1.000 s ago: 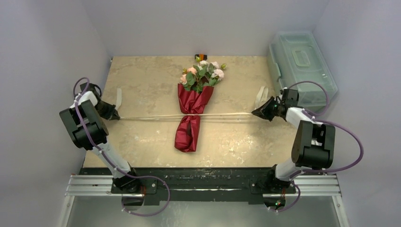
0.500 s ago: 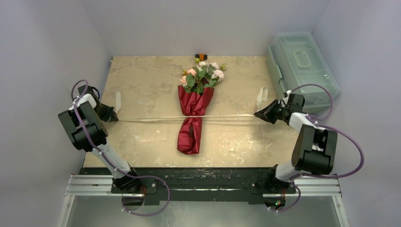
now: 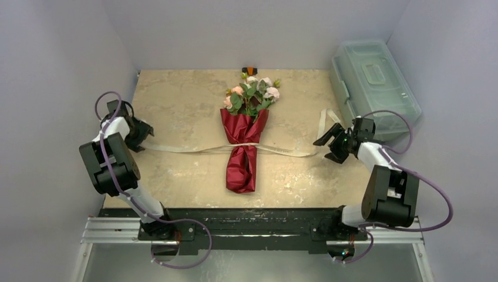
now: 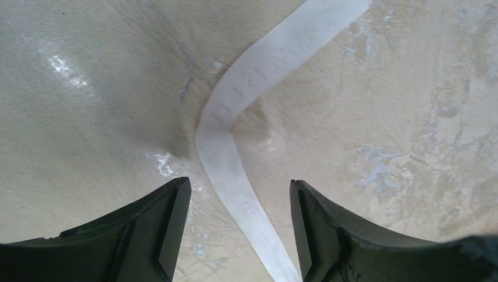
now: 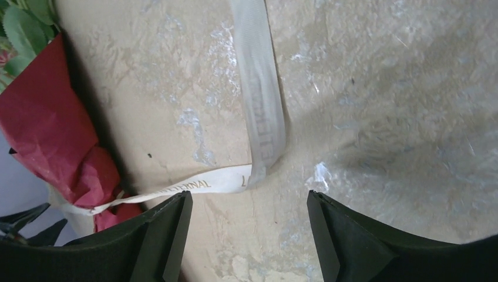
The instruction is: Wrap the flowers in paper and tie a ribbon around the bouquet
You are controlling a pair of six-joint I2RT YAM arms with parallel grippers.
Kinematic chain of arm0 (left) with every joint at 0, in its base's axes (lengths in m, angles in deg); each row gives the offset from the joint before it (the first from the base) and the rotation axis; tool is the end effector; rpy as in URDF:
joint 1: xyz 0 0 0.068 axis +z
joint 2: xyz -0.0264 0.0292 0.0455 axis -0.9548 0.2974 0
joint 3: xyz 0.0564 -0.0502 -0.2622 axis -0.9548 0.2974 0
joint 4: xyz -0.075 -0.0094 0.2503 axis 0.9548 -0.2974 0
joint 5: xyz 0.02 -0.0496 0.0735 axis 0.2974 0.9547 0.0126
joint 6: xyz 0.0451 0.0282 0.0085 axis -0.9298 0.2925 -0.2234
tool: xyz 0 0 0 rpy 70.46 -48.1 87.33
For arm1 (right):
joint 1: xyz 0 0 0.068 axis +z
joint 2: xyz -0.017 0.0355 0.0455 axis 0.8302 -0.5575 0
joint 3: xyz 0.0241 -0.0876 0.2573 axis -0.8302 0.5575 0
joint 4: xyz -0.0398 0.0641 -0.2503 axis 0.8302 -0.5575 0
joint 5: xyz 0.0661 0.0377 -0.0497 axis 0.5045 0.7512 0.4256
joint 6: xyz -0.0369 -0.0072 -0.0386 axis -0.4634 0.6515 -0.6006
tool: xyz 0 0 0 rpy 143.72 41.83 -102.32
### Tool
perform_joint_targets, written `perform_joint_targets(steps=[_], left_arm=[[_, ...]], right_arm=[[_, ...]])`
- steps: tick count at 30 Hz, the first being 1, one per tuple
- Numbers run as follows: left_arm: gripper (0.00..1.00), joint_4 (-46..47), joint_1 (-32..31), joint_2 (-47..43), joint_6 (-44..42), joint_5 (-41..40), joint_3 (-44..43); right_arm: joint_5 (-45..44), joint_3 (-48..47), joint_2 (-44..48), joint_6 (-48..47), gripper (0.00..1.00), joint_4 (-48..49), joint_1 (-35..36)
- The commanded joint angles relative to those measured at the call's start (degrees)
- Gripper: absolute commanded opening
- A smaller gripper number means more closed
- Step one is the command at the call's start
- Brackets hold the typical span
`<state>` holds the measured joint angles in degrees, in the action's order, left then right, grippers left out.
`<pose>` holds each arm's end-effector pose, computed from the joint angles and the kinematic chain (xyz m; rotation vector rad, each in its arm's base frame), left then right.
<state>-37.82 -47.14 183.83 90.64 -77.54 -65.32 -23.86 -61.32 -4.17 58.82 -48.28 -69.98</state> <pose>0.3145 0.1508 0.1813 -1.5053 2.2632 -0.0713 0.2621 -0.0495 0.1766 0.8886 2.3963 0.6856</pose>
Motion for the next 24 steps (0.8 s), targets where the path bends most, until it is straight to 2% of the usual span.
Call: perform_joint_targets(steps=[1,6,10,13,17,20,24], left_arm=[[0.70,1.30,-1.39,-5.05,0.90,-0.61,0.23],[0.76,-0.70,-5.66,-7.60,-0.87,-2.78,-1.44],[0.77,-2.14,-10.28,-10.12,-3.26,-5.91,-2.41],[0.77,-3.67,-12.32,-11.04,-5.11,-7.19,-2.92],[0.77,-4.05,-14.63,-13.14,-7.09,-7.97,-2.29],[0.77,-3.29,-18.03,-15.44,-9.86,-8.32,-2.06],[0.75,-1.54,-23.25,-17.97,-13.97,-9.13,-0.34]], right_arm=[[-14.42,-4.15,4.48,4.41,0.81,-4.74,0.85],[-17.77,-8.70,5.45,-2.93,0.80,-6.47,8.26],[-14.70,-10.89,3.52,-10.93,0.77,-4.77,13.36],[-11.64,-11.45,2.33,-13.32,0.78,-3.79,16.08],[-9.40,-9.18,3.04,-14.22,0.78,0.56,19.39],[-14.61,-9.36,3.83,-17.73,0.79,3.89,26.03],[-16.23,-9.38,4.56,-21.46,0.79,10.62,29.39]])
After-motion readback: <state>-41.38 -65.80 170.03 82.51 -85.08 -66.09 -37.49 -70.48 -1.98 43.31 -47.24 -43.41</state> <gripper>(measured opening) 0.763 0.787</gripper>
